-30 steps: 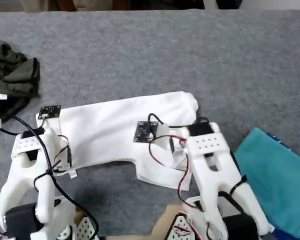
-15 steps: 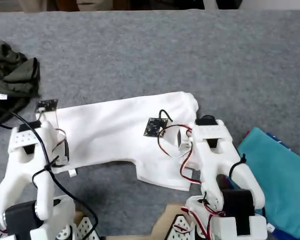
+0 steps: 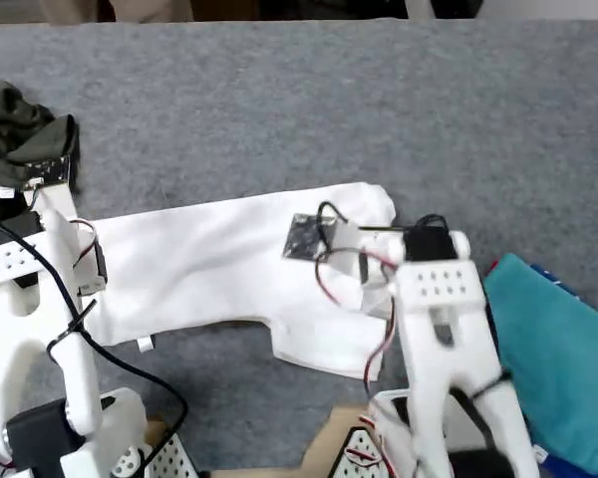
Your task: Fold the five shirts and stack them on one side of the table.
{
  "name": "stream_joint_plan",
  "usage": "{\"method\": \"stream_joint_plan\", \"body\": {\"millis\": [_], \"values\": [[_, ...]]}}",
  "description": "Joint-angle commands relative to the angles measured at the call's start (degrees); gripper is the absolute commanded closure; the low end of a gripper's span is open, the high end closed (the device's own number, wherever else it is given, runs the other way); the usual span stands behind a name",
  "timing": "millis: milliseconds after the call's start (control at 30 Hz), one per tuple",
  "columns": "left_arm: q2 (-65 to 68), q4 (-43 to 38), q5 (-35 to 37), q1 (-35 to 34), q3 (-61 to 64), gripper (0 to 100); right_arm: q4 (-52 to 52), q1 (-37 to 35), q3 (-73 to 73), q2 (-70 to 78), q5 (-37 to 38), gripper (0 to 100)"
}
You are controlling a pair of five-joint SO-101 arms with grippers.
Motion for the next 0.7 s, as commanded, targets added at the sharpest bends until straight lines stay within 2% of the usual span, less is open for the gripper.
{"method": "stream_joint_plan", "body": {"millis": [0, 100, 233, 333, 533, 667], "values": [[-0.48, -4.57, -0.7, -0.97, 5.45, 98, 7.3, -6.64, -1.8, -8.13, 0.7, 97.8], [-1.01, -11.78, -0.53, -2.2, 13.27, 98, 10.11, -12.35, 1.98, -11.3, -0.18, 89.9], [-1.01, -19.96, -0.35, -6.95, 19.43, 98, 8.26, -17.45, 9.54, -11.74, -1.05, 80.0], [-0.75, -20.13, -0.26, -9.14, 18.64, 98, 3.43, -20.26, 14.99, -11.74, -3.34, 79.2], [-0.57, -20.31, 2.11, -9.32, 18.55, 98, -2.37, -29.85, 20.0, -11.65, -8.97, 79.1], [-0.57, -20.31, 2.11, -9.32, 18.55, 98, -4.75, -31.34, 20.35, -7.6, -9.58, 79.2]]}}
